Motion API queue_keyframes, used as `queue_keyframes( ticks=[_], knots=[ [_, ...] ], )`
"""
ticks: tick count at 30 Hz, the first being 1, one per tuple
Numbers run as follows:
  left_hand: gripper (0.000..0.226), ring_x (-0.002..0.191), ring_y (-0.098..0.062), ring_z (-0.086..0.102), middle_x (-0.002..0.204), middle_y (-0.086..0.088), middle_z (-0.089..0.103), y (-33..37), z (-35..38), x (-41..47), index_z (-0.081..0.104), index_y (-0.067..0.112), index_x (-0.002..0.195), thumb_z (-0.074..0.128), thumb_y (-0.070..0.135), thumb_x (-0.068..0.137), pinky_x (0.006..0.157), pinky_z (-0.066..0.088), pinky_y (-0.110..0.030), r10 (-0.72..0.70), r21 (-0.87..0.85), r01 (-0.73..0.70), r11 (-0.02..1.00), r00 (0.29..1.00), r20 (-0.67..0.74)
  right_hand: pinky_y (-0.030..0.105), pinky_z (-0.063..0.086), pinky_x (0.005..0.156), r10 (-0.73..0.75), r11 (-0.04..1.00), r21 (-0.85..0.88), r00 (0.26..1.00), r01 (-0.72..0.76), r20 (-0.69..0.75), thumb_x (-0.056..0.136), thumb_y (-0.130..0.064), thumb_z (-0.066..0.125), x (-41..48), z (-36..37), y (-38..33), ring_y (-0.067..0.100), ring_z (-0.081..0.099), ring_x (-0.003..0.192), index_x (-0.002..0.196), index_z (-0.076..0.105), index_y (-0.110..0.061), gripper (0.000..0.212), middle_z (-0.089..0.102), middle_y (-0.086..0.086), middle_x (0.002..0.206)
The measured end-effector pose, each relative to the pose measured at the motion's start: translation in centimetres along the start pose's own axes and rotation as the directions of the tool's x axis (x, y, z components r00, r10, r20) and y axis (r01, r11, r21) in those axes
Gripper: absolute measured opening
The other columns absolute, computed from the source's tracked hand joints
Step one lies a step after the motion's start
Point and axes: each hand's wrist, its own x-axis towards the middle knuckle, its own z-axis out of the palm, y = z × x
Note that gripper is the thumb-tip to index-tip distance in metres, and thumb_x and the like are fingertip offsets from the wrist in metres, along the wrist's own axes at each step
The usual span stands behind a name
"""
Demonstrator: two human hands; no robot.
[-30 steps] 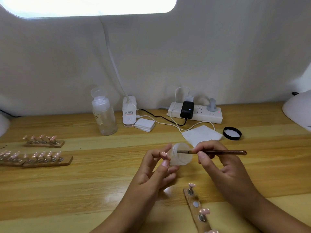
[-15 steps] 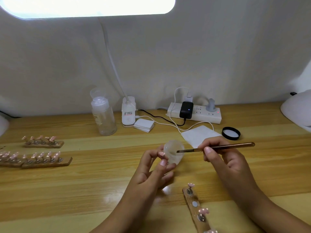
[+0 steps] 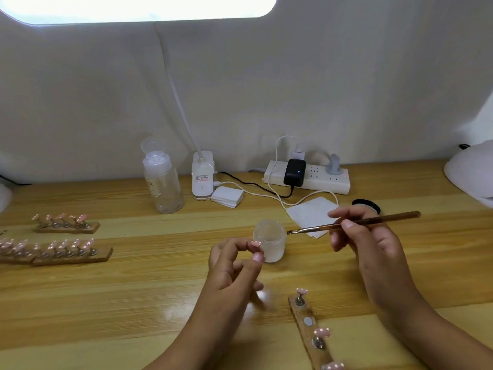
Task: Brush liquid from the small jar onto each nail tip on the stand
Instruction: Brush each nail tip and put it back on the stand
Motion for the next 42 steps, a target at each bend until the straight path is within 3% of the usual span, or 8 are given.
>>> queue_keyframes(
  ticks=[2,4,8,10,15,24,36,42],
  knots=[
    [0.006,0.075,-0.015,0.061,0.087,0.000,0.060,-0.02,-0.03,-0.14,0.065,0.034,0.080,0.062,0.037,0.076,0.063,0.048,-0.015,-0.017,-0.001,0.017,1.000,0.999,0.028,0.020,0.051,0.065,0.061,0.995,0.073,0.998,-0.062,0.008,0.098,-0.002,0.038,0.16,-0.31,-0.02,0.011,0.060,0.067,0.094,0.065,-0.011,0.029,0.064,0.002,0.067],
    [0.012,0.077,-0.007,0.062,0.085,0.003,0.071,0.03,-0.09,-0.19,0.067,0.025,0.081,0.065,0.034,0.074,0.065,0.048,-0.015,-0.014,-0.001,0.014,1.000,0.998,0.060,0.021,0.052,0.063,0.122,0.976,0.179,0.992,-0.126,0.031,0.097,-0.006,0.039,0.28,-0.47,-0.06,0.012,0.062,0.067,0.087,0.066,-0.014,0.030,0.065,0.003,0.066],
    [0.014,0.080,-0.001,0.065,0.084,0.003,0.075,0.21,-0.03,-0.30,0.069,0.024,0.083,0.068,0.033,0.071,0.070,0.046,-0.010,0.024,0.039,-0.028,0.999,0.993,0.116,0.021,0.052,0.061,0.203,0.919,0.322,0.973,-0.227,0.106,0.083,-0.020,0.056,0.44,-0.60,-0.40,0.011,0.061,0.062,0.081,0.069,-0.018,0.014,0.062,0.003,0.063],
    [0.010,0.083,-0.002,0.066,0.087,0.005,0.075,0.15,-0.08,-0.28,0.071,0.028,0.085,0.069,0.029,0.075,0.072,0.047,-0.010,0.024,0.058,-0.031,0.998,0.994,0.107,0.021,0.052,0.061,0.214,0.919,0.301,0.963,-0.254,0.161,0.083,-0.020,0.061,0.40,-0.66,-0.41,0.011,0.059,0.062,0.081,0.070,-0.019,0.009,0.061,0.003,0.063],
    [0.013,0.085,0.002,0.065,0.093,0.014,0.075,0.22,-0.16,-0.34,0.070,0.029,0.081,0.068,0.016,0.083,0.071,0.047,-0.008,0.027,0.123,-0.041,0.992,0.994,0.109,0.019,0.049,0.059,0.189,0.937,0.248,0.954,-0.246,0.234,0.081,-0.016,0.052,0.27,-0.58,-0.21,0.013,0.057,0.061,0.079,0.066,-0.015,0.015,0.057,0.003,0.061],
    [0.008,0.073,0.003,0.060,0.077,0.013,0.068,0.08,-0.13,-0.36,0.070,0.026,0.077,0.073,0.019,0.081,0.067,0.046,-0.009,0.021,0.132,-0.033,0.991,0.996,0.090,0.022,0.051,0.066,0.181,0.951,0.191,0.938,-0.243,0.295,0.079,-0.022,0.056,0.26,-0.75,0.37,0.011,0.056,0.060,0.080,0.065,-0.017,0.011,0.056,0.003,0.062],
    [0.010,0.078,0.003,0.063,0.083,0.016,0.073,0.22,-0.23,-0.37,0.069,0.025,0.076,0.071,0.017,0.081,0.066,0.045,-0.007,0.013,0.123,-0.026,0.992,0.994,0.105,0.016,0.048,0.062,0.139,0.988,0.031,0.965,-0.150,0.224,0.081,-0.016,0.052,-0.02,-0.20,-0.24,0.010,0.055,0.060,0.075,0.066,-0.022,0.016,0.057,0.000,0.061],
    [0.006,0.071,-0.009,0.056,0.075,0.009,0.062,0.20,-0.01,-0.31,0.069,0.024,0.080,0.071,0.027,0.076,0.068,0.045,-0.016,0.004,0.057,-0.011,0.998,0.992,0.125,0.017,0.048,0.056,0.182,0.972,0.122,0.973,-0.200,0.143,0.090,-0.013,0.055,0.14,-0.24,-0.58,0.009,0.055,0.057,0.077,0.071,-0.020,0.022,0.059,0.002,0.059]
  ],
)
